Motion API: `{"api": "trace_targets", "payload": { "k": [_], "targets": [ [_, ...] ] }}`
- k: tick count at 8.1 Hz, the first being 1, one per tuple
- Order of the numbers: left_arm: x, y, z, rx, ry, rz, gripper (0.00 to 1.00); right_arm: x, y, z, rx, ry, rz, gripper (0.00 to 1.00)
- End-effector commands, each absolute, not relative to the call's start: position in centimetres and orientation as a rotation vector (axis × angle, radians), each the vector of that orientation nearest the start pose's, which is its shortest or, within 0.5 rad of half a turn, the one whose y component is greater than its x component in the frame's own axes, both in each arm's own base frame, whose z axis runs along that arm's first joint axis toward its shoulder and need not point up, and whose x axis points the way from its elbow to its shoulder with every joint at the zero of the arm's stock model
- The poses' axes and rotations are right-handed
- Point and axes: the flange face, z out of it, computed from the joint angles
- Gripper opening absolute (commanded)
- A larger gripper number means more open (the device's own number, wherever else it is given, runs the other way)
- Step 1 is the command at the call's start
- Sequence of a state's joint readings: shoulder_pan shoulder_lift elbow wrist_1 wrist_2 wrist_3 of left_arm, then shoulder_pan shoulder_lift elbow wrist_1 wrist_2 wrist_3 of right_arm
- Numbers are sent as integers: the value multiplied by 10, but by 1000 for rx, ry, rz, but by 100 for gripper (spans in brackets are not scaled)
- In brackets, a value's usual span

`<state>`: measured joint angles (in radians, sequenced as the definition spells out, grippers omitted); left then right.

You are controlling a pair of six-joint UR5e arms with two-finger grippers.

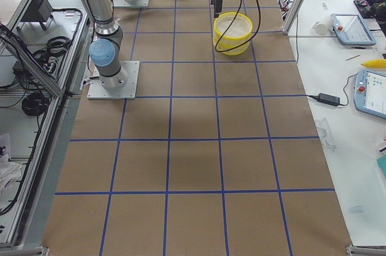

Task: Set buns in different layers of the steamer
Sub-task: 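Move left gripper over the white bun while right gripper reaches steamer rim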

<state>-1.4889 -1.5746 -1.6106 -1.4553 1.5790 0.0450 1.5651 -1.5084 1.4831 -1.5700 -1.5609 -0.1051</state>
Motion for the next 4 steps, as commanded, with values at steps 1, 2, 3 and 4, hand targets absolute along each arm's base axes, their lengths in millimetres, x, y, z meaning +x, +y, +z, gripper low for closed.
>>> {"api": "trace_targets", "payload": {
  "k": [1,2,3,4],
  "targets": [
    [-85,-511,480,-67,3130,-119,100,130,-519,498,-152,3138,-15,100],
    [-74,-514,477,-98,3128,-110,100,131,-516,499,-154,3138,-17,100],
    [-49,-524,465,-170,3124,-80,100,131,-510,498,-154,3135,-5,100],
    [-15,-529,455,-249,3124,-42,100,131,-508,497,-142,3137,7,100]
  ]
}}
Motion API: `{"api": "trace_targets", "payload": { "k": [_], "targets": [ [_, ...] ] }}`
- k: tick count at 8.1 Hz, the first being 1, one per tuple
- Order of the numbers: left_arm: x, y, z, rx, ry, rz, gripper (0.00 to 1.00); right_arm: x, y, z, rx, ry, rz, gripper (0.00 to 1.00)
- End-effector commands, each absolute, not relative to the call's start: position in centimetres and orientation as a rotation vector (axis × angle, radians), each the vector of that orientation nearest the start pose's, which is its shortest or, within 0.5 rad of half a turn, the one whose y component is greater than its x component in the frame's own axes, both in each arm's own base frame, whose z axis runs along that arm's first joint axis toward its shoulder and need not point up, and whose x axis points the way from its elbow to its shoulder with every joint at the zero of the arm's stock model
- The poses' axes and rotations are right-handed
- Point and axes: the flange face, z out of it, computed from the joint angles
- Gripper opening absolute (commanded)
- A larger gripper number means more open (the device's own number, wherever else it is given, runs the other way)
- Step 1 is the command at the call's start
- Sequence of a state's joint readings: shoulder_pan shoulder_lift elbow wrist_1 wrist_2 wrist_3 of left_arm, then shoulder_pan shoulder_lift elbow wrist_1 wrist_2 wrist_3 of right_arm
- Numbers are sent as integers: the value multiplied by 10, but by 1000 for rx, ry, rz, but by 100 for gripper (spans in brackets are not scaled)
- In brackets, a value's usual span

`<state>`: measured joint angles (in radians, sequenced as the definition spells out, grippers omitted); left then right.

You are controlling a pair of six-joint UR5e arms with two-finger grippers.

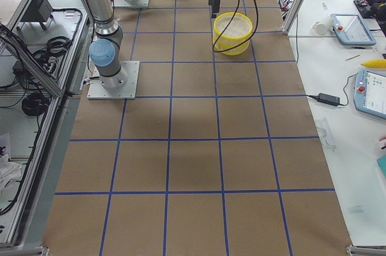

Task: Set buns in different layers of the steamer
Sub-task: 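Move left gripper over the white bun while right gripper reaches steamer rim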

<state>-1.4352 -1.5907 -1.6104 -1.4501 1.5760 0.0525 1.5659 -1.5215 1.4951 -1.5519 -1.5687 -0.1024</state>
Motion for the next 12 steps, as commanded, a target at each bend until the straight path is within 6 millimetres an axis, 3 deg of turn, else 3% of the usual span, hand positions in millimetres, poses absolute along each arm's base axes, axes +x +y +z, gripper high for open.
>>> {"api": "trace_targets", "payload": {
  "k": [1,3,4,8,10,12],
  "targets": [
    [12,-523,430,-237,3141,38,100,132,-506,492,-132,3129,23,100],
    [52,-515,352,-290,3155,229,100,131,-505,475,-132,3126,59,100],
    [58,-520,321,-307,3159,325,100,131,-506,474,-130,3132,57,100],
    [60,-515,251,-489,3119,592,100,135,-519,457,-108,3124,59,100],
    [56,-503,233,-585,3081,688,100,155,-550,434,-89,3127,-71,100],
    [55,-488,216,-611,3018,764,99,165,-567,406,-58,3124,-52,100]
  ]
}}
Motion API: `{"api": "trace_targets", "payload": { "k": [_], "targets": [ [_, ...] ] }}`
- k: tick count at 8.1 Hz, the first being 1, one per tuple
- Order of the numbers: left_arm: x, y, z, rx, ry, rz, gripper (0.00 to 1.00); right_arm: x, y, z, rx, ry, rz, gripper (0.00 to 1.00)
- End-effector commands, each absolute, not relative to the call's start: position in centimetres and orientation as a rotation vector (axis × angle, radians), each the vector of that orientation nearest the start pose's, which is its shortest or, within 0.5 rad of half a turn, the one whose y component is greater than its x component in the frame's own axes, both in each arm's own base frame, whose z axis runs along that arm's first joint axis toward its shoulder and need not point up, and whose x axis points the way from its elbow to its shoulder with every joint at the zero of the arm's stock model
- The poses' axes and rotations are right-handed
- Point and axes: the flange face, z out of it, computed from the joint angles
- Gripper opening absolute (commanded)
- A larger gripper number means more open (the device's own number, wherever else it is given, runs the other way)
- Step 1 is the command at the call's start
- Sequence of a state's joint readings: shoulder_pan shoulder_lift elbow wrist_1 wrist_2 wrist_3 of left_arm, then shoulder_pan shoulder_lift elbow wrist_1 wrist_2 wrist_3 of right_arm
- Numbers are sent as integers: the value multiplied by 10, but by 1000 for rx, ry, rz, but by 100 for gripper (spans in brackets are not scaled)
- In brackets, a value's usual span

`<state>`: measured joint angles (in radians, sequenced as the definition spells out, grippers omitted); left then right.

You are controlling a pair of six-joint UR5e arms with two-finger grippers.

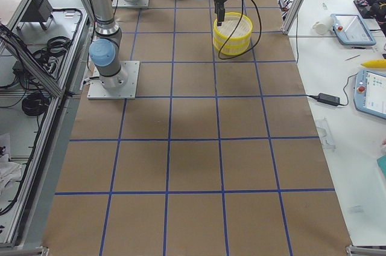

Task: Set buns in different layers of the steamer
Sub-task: 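Move left gripper over the white bun while right gripper reaches steamer rim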

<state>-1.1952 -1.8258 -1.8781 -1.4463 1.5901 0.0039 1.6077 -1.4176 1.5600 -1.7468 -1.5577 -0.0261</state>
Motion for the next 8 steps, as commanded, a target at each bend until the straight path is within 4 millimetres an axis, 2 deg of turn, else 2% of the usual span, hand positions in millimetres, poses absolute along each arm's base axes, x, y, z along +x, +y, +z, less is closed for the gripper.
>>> {"api": "trace_targets", "payload": {
  "k": [1,2,3,6,8],
  "targets": [
    [59,-489,209,-601,2984,780,98,168,-577,395,13,3122,-80,100],
    [60,-489,206,-596,2976,790,97,176,-583,380,0,3124,-66,100],
    [58,-488,200,-602,2985,811,94,188,-584,375,-31,3122,-82,100],
    [58,-487,190,-626,2961,852,86,190,-604,336,-32,3119,-107,100],
    [58,-484,183,-656,2935,875,85,193,-616,326,-29,3095,-178,100]
  ]
}}
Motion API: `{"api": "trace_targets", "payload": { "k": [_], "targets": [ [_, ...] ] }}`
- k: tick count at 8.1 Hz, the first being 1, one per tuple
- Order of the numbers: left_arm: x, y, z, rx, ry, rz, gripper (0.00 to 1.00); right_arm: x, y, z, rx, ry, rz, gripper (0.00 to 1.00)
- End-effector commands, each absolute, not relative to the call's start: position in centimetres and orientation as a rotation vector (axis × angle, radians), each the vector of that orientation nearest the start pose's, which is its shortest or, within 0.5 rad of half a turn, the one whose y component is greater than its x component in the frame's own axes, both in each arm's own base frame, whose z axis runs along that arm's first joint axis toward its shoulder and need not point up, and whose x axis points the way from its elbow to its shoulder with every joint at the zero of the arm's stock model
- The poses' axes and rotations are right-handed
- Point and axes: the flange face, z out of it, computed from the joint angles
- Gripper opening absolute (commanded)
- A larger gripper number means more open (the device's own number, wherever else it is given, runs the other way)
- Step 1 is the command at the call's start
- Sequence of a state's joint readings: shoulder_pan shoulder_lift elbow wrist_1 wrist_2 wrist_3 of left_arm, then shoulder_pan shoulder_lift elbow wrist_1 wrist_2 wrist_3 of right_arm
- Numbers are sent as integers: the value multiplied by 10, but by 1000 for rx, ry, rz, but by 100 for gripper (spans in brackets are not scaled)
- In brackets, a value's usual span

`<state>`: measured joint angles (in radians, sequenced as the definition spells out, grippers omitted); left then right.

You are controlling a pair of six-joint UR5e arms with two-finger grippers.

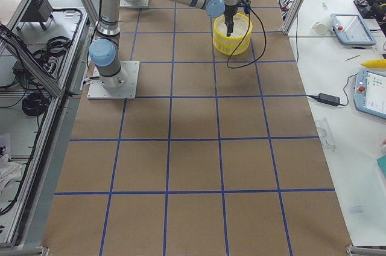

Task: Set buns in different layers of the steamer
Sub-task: 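Grasp the white bun with left gripper while right gripper grips top tier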

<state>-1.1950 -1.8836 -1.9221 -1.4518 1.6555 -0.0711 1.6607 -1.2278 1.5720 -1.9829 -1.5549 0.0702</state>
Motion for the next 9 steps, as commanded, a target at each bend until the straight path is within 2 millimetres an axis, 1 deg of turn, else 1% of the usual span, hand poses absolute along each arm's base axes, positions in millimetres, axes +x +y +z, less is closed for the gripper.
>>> {"api": "trace_targets", "payload": {
  "k": [1,2,3,4,5,6,7,8,9],
  "targets": [
    [58,-484,181,-655,2933,882,85,195,-620,320,-8,3074,-190,100],
    [58,-484,181,-650,2927,884,85,196,-626,299,17,3076,-148,100],
    [58,-481,175,-643,2916,904,81,194,-634,286,18,3085,-182,100],
    [58,-479,172,-644,2909,918,77,194,-637,282,20,3086,-195,100],
    [57,-478,172,-638,2905,929,75,194,-637,281,16,3091,-196,100],
    [58,-477,174,-638,2901,934,74,193,-638,277,18,3092,-187,93],
    [72,-474,175,-669,2902,942,72,193,-640,271,16,3094,-190,85],
    [92,-469,175,-711,2906,971,65,192,-640,270,17,3106,-190,76],
    [97,-469,175,-705,2919,972,65,191,-640,267,11,3119,-183,70]
  ]
}}
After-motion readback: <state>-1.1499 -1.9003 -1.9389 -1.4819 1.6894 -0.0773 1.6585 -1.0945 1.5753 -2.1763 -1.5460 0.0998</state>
